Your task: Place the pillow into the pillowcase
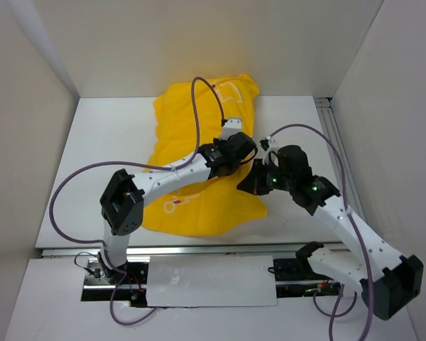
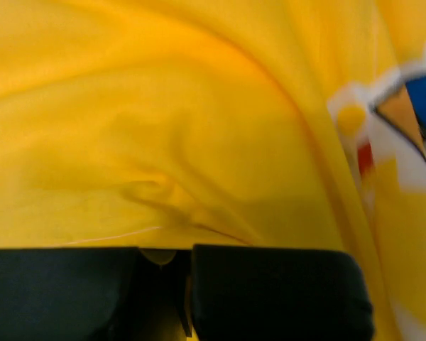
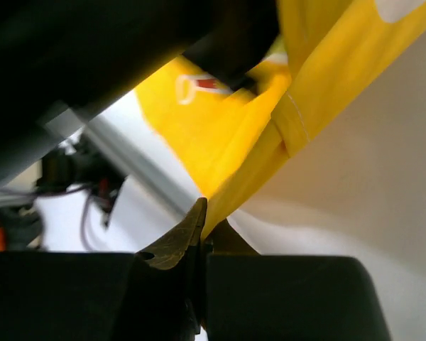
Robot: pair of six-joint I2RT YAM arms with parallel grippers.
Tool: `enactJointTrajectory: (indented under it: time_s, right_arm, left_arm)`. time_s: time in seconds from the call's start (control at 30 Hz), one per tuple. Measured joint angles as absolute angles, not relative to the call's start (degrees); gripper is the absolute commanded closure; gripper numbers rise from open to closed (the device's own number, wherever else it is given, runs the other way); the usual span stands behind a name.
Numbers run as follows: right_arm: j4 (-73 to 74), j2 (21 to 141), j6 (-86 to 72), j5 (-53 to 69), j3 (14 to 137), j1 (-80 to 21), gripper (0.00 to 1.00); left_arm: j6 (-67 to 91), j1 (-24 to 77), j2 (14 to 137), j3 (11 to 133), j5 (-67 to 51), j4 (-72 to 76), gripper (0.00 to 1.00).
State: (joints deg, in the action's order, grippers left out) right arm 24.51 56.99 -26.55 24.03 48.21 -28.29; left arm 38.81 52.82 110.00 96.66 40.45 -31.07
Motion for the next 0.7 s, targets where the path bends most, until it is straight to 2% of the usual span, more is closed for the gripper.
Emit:
enactJointTrajectory:
  time_s: [0.13, 0.33, 0.37, 0.43, 0.47, 0.5, 0.53, 0.57, 0.6, 0.7]
  right_arm:
    - [30.4, 49.9, -29.1, 25.6, 48.5, -29.2, 1.00]
    - [37.1, 49.1, -29.6, 24.9, 51.1, -29.2, 1.00]
    - [38.3, 49.5, -29.3, 24.7, 51.5, -29.3, 0.93]
    - [40.0, 50.4, -28.8, 24.7, 51.9, -29.7, 0.65]
    - [41.1, 51.0, -28.4, 25.3, 52.2, -30.0, 0.61]
    - [42.2, 51.5, -27.5, 25.7, 52.9, -30.3, 0.58]
    - [42.9, 52.1, -26.7, 25.9, 53.7, -30.6, 0.42]
    - [43.4, 52.6, -26.2, 26.0, 54.5, -30.7, 0.33]
    - [43.8, 53.1, -24.7, 25.8, 55.4, -30.9, 0.22]
    - [43.9, 54.0, -23.0, 24.0, 57.1, -30.9, 0.15]
  left_arm:
    - [42.6, 52.6, 114.6, 100.7, 41.2, -33.3, 1.00]
    - [46.9, 50.0, 115.0, 97.3, 35.6, -33.2, 1.00]
    - [46.7, 49.8, 113.2, 93.4, 34.7, -31.8, 0.96]
    - [45.4, 49.9, 109.8, 88.0, 32.8, -29.5, 0.74]
    - [44.5, 50.2, 108.0, 85.4, 31.6, -28.8, 0.47]
    - [43.1, 50.5, 105.8, 82.6, 30.9, -28.3, 0.31]
    - [42.3, 51.0, 103.5, 79.8, 30.3, -27.6, 0.08]
    - [41.4, 51.5, 101.1, 77.4, 29.7, -27.4, 0.01]
    - [41.3, 52.0, 98.4, 74.7, 29.2, -27.1, 0.01]
    - [41.4, 52.6, 89.5, 68.7, 28.2, -27.7, 0.01]
